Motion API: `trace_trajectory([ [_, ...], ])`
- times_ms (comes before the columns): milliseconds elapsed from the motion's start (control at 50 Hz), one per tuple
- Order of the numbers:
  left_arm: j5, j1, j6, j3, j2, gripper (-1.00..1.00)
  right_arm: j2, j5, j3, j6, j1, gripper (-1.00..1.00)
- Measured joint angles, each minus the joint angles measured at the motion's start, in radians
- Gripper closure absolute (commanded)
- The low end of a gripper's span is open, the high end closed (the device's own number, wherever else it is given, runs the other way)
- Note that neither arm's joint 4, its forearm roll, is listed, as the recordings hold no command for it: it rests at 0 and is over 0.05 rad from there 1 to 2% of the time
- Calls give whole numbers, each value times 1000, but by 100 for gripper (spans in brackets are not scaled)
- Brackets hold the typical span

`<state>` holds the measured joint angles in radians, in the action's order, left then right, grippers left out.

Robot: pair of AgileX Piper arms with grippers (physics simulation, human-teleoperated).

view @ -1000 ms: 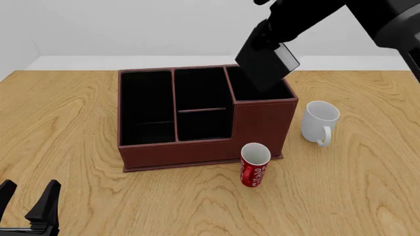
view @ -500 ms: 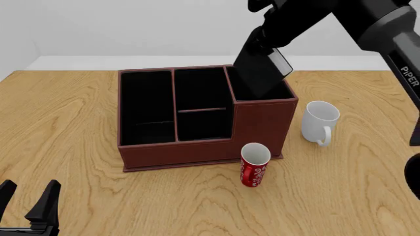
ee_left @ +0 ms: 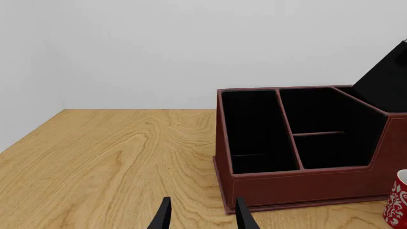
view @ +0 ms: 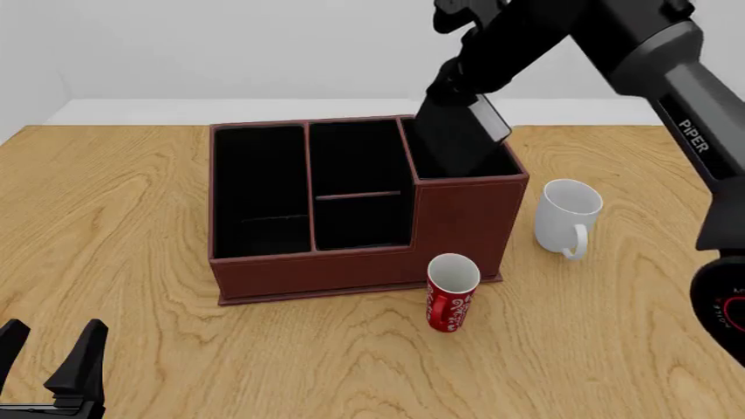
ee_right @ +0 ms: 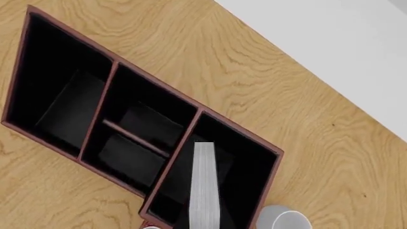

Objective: Pick up the book and place it in the right compartment of the caddy.

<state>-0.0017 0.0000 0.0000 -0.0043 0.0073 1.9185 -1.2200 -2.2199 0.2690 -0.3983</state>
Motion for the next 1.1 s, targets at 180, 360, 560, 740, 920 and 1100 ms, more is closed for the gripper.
trace_trajectory([
  [180, 0, 0, 0, 0, 0, -100, 15, 0, -5, -9, 2, 100],
  [360, 0, 0, 0, 0, 0, -100, 32, 0, -13, -18, 6, 100],
  [560, 0, 0, 0, 0, 0, -100, 56, 0, -29, -30, 10, 100],
  [740, 0, 0, 0, 0, 0, -100, 79, 0, -43, -40, 11, 100],
  [920, 0, 0, 0, 0, 0, -100, 104, 0, -58, -54, 9, 100],
  [1100, 0, 0, 0, 0, 0, -100, 126, 0, -68, -68, 10, 100],
])
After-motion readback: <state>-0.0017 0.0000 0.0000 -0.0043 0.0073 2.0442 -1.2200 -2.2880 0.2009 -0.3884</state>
